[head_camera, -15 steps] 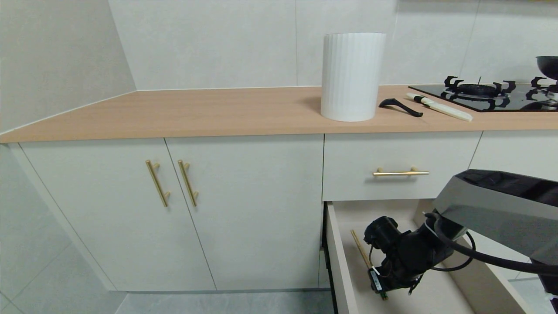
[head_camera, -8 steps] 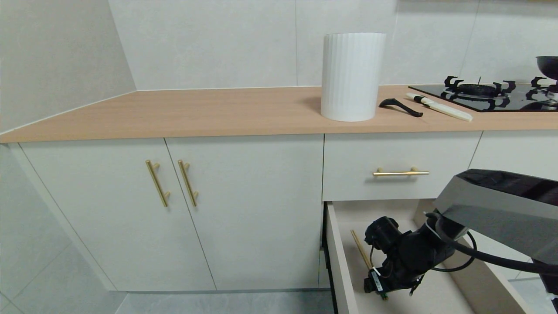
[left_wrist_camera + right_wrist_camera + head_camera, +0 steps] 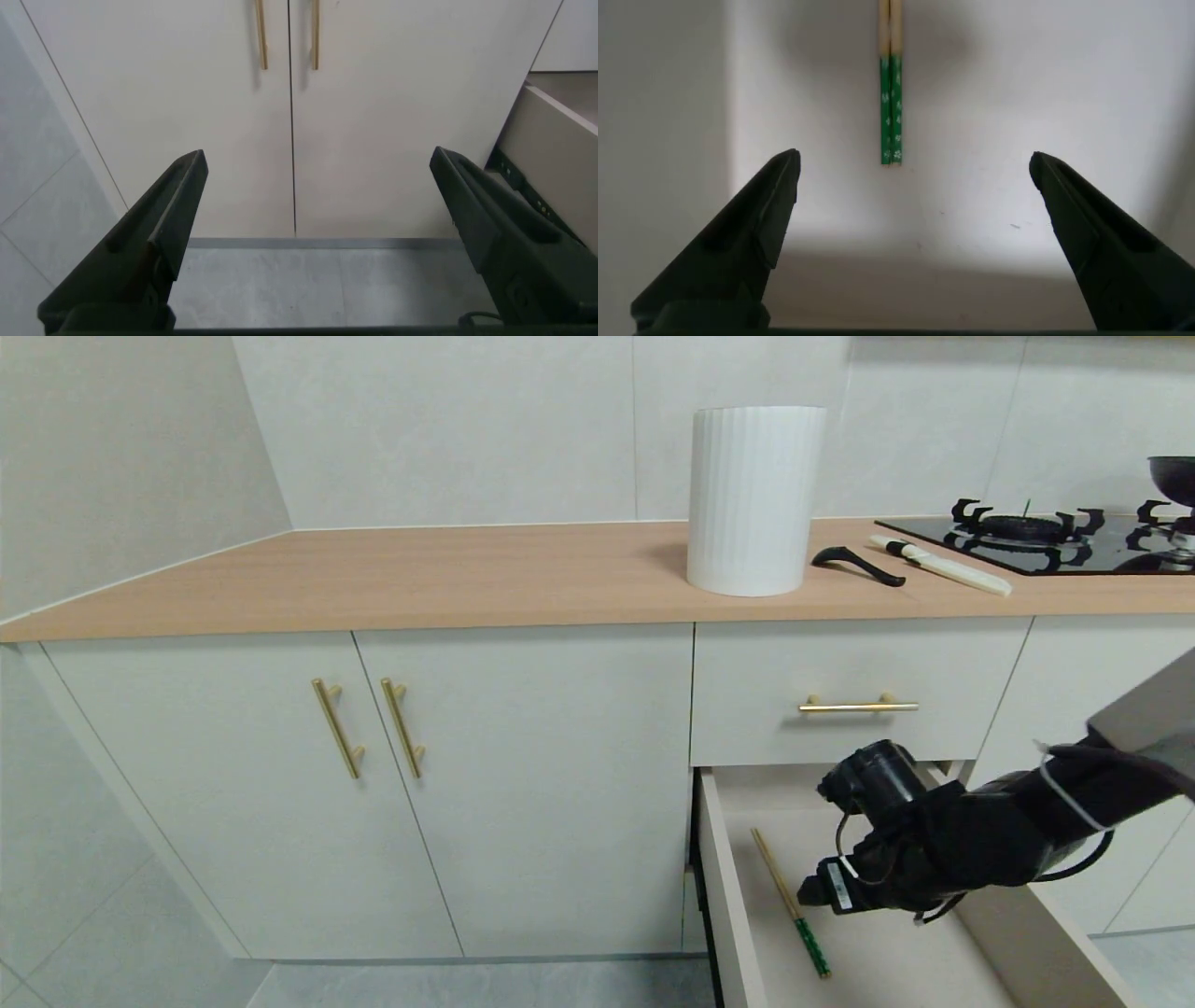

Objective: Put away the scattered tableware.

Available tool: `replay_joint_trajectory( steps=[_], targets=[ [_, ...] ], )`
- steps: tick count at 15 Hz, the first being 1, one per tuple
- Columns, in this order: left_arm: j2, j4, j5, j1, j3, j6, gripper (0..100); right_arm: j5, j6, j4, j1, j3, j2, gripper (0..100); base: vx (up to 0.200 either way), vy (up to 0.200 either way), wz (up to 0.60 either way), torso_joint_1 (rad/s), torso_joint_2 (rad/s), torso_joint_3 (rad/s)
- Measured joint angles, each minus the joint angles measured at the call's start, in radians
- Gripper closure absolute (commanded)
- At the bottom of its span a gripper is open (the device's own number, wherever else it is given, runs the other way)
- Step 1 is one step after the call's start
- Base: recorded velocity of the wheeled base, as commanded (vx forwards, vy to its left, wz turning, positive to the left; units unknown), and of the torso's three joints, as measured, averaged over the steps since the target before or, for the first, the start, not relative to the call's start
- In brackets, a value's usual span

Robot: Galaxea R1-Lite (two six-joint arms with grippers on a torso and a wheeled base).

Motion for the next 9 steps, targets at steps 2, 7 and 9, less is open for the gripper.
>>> replay_joint_trajectory(
  steps=[2,7,9],
  targets=[
    [0.0,0.0,0.0,0.0,0.0,0.0,0,0.0,-0.021,0.001,-0.018,0.022,-0.102,0,0.0,0.0,0.0,0.0,0.0,0.0],
    [0.0,0.0,0.0,0.0,0.0,0.0,0,0.0,-0.108,-0.001,-0.118,0.063,-0.312,0,0.0,0.0,0.0,0.0,0.0,0.0],
    [0.0,0.0,0.0,0.0,0.0,0.0,0,0.001,-0.115,-0.001,-0.144,0.067,-0.356,0,0.0,0.0,0.0,0.0,0.0,0.0]
  ],
)
